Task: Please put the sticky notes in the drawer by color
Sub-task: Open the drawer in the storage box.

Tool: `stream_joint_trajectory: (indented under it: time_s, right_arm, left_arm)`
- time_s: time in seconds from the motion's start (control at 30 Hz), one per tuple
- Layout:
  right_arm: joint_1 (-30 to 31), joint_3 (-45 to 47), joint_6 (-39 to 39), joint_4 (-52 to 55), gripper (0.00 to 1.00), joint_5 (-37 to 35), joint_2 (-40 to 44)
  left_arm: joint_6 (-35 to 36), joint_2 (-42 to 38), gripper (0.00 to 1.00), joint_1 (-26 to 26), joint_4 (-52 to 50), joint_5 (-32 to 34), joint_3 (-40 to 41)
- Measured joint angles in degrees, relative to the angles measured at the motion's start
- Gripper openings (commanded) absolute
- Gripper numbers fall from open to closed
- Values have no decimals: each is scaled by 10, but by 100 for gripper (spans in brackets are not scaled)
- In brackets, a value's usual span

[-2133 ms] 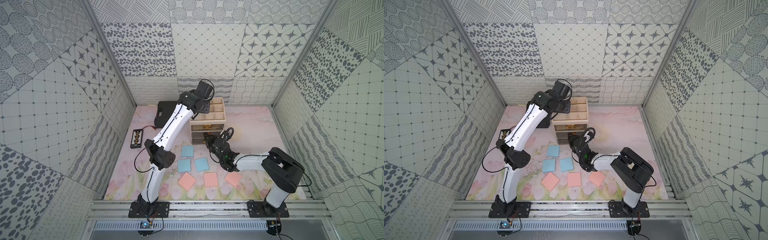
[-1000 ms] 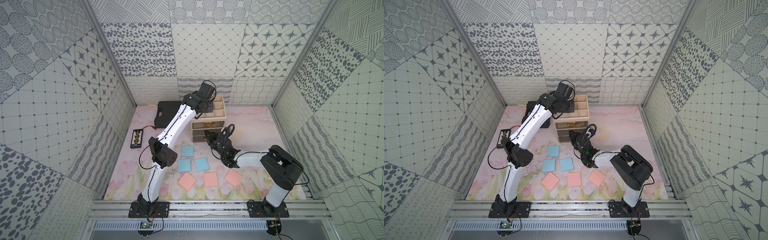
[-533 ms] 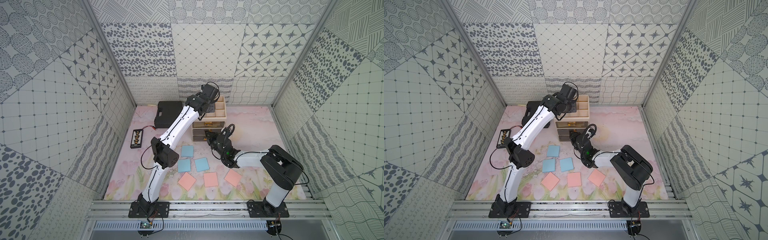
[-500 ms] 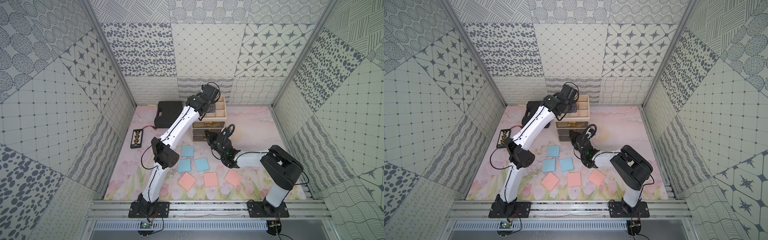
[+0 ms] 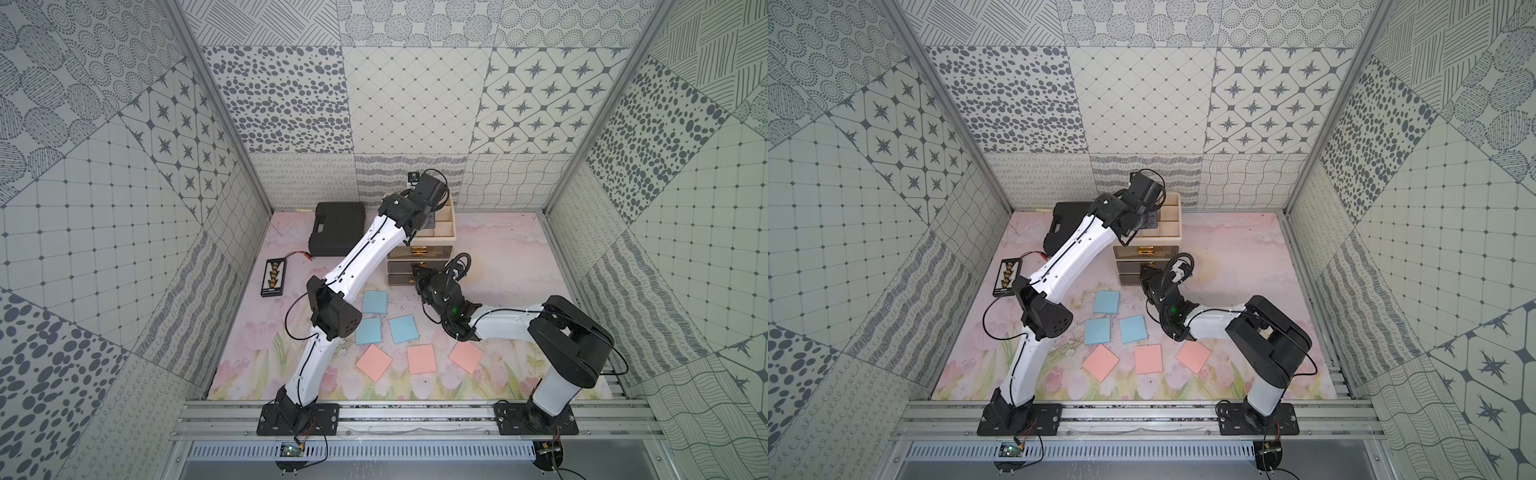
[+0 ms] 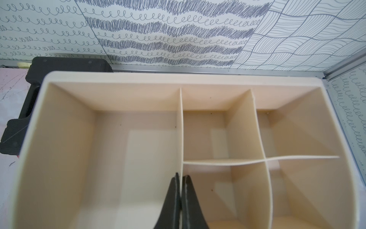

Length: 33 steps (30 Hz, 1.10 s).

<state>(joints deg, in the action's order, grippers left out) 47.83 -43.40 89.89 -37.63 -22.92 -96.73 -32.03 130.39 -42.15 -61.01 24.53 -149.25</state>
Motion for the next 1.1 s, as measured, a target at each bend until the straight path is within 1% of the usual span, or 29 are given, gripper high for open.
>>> stream_joint_trajectory:
  time_s: [0.1,0.37,0.6,0.73,1.1]
  right_arm:
    - [21,9,7,23,0,-14,19]
    - [43,22,33,14,0,-38,23]
    - [68,51,35,89,0,-57,92]
    - [78,73,37,107,0,-63,120]
    - [80,76,39,90,0,-68,111]
  left_arm:
    - [-5,2,0,1,4,5,-1]
    - [-6,4,0,1,4,10,-3]
    - [-6,5,0,2,6,10,-3]
    - [-6,5,0,2,6,10,-3]
    - [-5,5,0,3,8,12,-3]
